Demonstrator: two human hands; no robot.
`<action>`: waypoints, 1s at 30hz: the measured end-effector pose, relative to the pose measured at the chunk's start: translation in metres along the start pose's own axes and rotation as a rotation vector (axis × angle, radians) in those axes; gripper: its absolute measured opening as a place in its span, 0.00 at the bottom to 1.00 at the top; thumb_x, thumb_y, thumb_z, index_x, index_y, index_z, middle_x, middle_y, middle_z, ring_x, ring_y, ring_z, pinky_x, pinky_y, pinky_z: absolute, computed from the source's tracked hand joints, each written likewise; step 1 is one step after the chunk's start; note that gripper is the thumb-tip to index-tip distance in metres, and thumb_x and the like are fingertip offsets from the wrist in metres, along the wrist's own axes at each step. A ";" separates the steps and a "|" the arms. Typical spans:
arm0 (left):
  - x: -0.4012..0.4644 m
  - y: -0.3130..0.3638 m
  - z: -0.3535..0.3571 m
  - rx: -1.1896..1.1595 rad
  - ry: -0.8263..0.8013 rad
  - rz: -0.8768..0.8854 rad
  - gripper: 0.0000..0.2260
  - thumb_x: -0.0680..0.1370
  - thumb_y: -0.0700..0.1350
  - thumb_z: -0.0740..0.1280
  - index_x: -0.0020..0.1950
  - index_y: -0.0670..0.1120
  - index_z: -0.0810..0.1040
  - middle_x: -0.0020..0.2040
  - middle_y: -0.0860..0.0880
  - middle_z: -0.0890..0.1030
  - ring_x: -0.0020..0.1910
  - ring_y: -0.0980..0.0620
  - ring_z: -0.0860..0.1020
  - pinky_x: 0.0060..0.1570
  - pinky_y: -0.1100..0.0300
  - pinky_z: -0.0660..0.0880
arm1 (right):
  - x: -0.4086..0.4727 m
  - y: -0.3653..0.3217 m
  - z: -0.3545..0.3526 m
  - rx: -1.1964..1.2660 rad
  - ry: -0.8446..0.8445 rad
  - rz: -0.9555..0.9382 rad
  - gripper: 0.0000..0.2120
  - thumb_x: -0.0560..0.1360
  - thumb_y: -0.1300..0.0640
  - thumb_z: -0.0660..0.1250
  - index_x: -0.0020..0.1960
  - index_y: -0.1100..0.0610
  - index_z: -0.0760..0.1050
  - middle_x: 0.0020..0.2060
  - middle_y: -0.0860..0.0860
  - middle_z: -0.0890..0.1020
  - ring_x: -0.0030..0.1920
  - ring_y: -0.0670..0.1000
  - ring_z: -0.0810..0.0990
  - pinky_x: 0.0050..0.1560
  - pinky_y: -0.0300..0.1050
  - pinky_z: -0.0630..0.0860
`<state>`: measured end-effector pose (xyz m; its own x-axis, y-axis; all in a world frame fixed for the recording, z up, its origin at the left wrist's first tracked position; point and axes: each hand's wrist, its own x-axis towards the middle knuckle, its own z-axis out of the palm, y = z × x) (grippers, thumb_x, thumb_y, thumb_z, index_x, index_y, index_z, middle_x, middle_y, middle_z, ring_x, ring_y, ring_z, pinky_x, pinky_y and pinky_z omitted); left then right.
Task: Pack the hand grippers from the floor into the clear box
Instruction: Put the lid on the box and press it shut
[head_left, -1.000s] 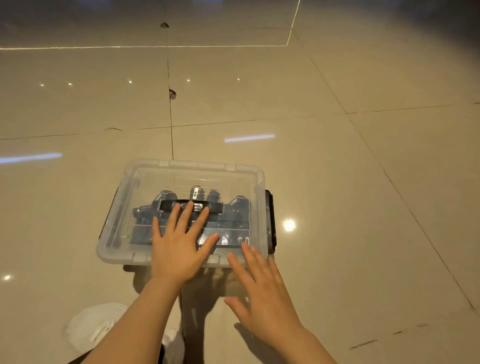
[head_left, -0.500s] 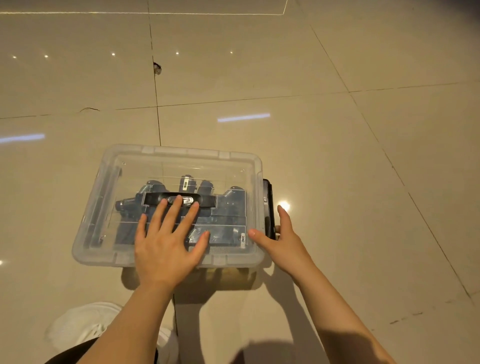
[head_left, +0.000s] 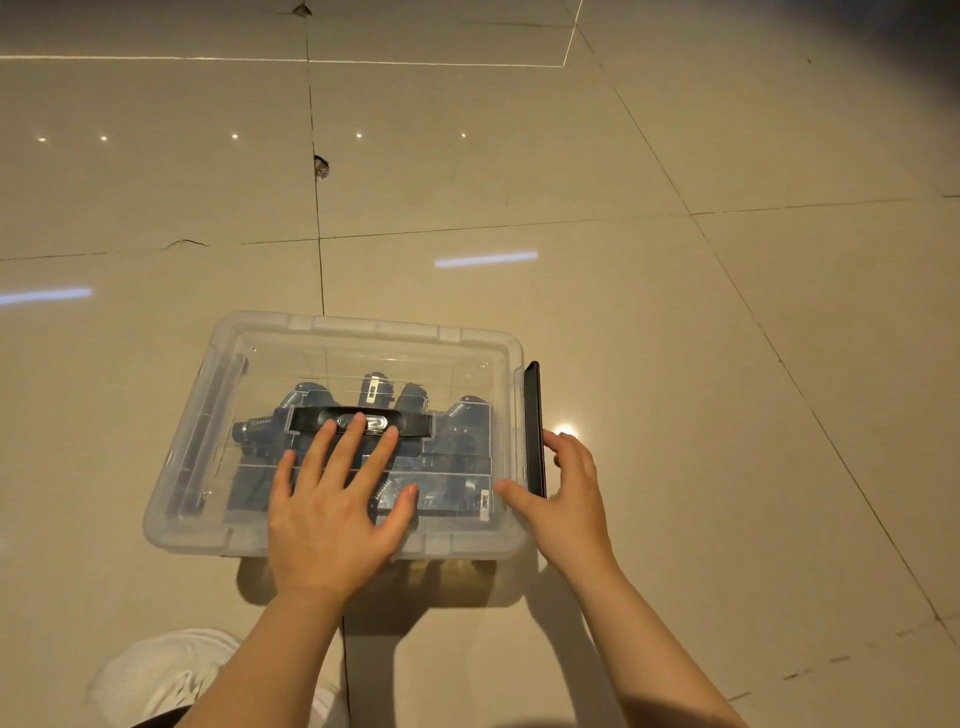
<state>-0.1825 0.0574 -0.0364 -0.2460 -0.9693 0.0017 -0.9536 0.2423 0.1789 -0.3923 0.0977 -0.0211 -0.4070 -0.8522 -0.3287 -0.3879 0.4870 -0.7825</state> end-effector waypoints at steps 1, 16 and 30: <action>0.000 0.000 0.000 0.000 -0.004 0.002 0.27 0.74 0.65 0.50 0.70 0.56 0.65 0.70 0.48 0.69 0.71 0.46 0.65 0.68 0.42 0.60 | 0.000 0.001 0.002 0.097 -0.033 0.029 0.33 0.68 0.54 0.75 0.69 0.48 0.64 0.67 0.46 0.65 0.66 0.47 0.67 0.66 0.46 0.68; 0.000 -0.001 0.000 0.000 -0.021 0.001 0.29 0.76 0.66 0.44 0.70 0.56 0.68 0.70 0.47 0.70 0.71 0.45 0.65 0.68 0.41 0.60 | 0.007 0.007 0.003 -0.097 -0.217 -0.037 0.43 0.68 0.37 0.63 0.76 0.39 0.42 0.76 0.42 0.50 0.75 0.45 0.50 0.74 0.56 0.55; 0.011 -0.003 -0.023 0.065 -0.235 0.058 0.31 0.73 0.69 0.45 0.72 0.60 0.62 0.73 0.48 0.65 0.72 0.45 0.63 0.66 0.40 0.58 | 0.006 -0.073 0.019 -0.750 -0.118 -0.231 0.30 0.80 0.43 0.52 0.77 0.52 0.46 0.77 0.52 0.41 0.76 0.54 0.43 0.74 0.59 0.45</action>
<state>-0.1781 0.0449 -0.0144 -0.3269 -0.9190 -0.2204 -0.9440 0.3066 0.1219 -0.3503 0.0537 0.0239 -0.1743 -0.9415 -0.2885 -0.9226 0.2586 -0.2862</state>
